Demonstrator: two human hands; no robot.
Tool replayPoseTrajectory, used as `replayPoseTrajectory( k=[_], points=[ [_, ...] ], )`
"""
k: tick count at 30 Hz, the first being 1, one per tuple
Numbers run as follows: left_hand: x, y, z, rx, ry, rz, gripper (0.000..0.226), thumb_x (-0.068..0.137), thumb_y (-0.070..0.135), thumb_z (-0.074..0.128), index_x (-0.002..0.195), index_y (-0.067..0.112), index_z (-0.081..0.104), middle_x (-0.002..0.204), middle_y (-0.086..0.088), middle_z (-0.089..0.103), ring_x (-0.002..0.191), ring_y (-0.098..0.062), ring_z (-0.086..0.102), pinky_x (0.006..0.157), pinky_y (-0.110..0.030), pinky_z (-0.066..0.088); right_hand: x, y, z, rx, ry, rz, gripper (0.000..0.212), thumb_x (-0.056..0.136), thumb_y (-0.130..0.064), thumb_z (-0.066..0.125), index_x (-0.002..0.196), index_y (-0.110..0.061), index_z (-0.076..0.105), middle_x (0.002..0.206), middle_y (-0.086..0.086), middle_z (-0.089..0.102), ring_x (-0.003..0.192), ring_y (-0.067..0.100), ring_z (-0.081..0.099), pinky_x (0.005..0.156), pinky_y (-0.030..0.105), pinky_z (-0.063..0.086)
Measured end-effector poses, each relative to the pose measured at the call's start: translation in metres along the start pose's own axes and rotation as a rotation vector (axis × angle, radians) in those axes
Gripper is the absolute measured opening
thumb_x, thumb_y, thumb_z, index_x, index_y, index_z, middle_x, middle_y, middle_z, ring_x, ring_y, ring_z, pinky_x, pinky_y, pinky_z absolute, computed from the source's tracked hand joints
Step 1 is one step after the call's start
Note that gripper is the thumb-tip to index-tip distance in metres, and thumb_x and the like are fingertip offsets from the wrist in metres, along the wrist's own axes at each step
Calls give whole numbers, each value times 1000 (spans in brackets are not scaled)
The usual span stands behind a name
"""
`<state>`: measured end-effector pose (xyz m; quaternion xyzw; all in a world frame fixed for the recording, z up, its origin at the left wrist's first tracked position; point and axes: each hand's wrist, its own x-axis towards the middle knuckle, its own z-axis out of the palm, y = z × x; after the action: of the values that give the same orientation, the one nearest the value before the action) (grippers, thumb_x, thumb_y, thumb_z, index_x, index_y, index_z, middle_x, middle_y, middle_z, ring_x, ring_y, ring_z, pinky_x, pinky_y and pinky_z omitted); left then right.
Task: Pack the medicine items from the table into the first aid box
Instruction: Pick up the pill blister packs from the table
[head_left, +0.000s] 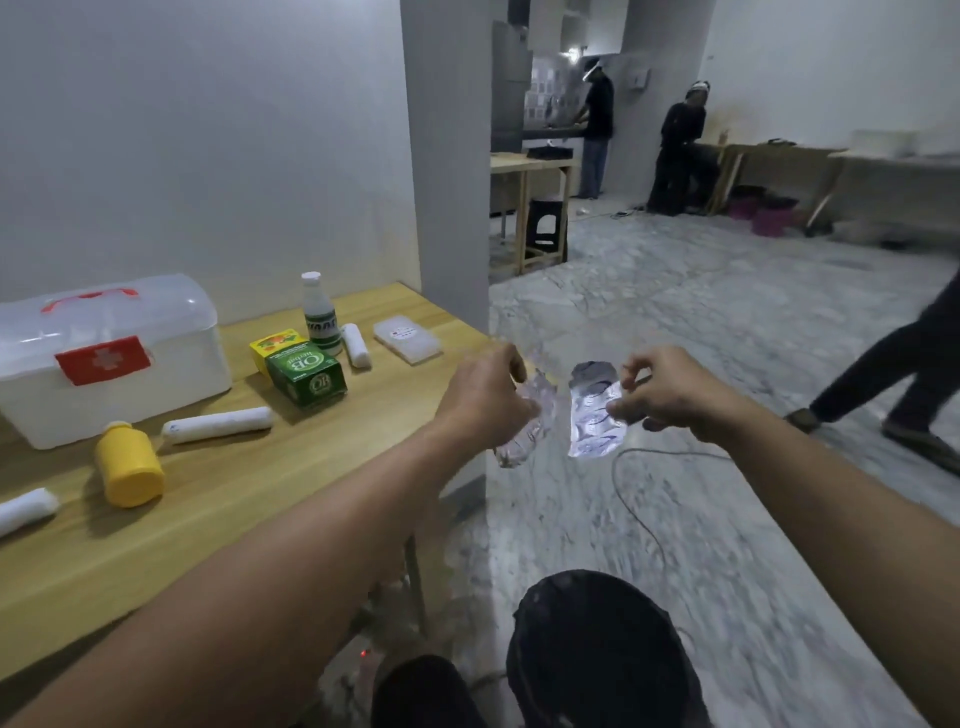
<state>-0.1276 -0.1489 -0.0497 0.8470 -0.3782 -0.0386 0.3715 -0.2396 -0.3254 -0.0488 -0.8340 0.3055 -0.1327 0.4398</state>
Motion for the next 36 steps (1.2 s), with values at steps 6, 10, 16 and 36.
replayPoseTrajectory(
  k=[6, 10, 16, 36],
  points=[
    [3, -3, 84, 57, -202, 54, 17, 74, 6, 70, 86, 13, 59, 91, -4, 60, 84, -25, 55, 59, -32, 42, -7, 78, -4, -44, -41, 159, 21, 69, 5, 71, 88, -3, 68, 68, 16, 66, 55, 25, 57, 46, 23, 40],
    [0, -27, 135, 37, -293, -4, 13, 76, 1, 68, 85, 10, 67, 97, -6, 67, 88, -22, 61, 72, -31, 50, -5, 124, 16, -61, -62, 243, 26, 67, 4, 69, 93, -2, 67, 66, 15, 65, 55, 26, 57, 44, 24, 40],
    [-17, -70, 195, 42, -442, -150, 27, 77, 0, 56, 100, 9, 69, 105, -7, 68, 97, -23, 62, 70, -25, 41, 0, 184, 55, -149, -115, 356, 29, 67, 0, 69, 95, -7, 67, 81, 14, 68, 61, 27, 65, 50, 28, 51],
    [-17, -96, 232, 158, -714, -233, 33, 79, 24, 66, 112, 19, 67, 115, -4, 65, 100, -22, 63, 87, -36, 54, 13, 247, 97, -284, -179, 427, 36, 76, -16, 72, 110, -8, 65, 102, 12, 70, 89, 28, 68, 83, 39, 56]
  ],
)
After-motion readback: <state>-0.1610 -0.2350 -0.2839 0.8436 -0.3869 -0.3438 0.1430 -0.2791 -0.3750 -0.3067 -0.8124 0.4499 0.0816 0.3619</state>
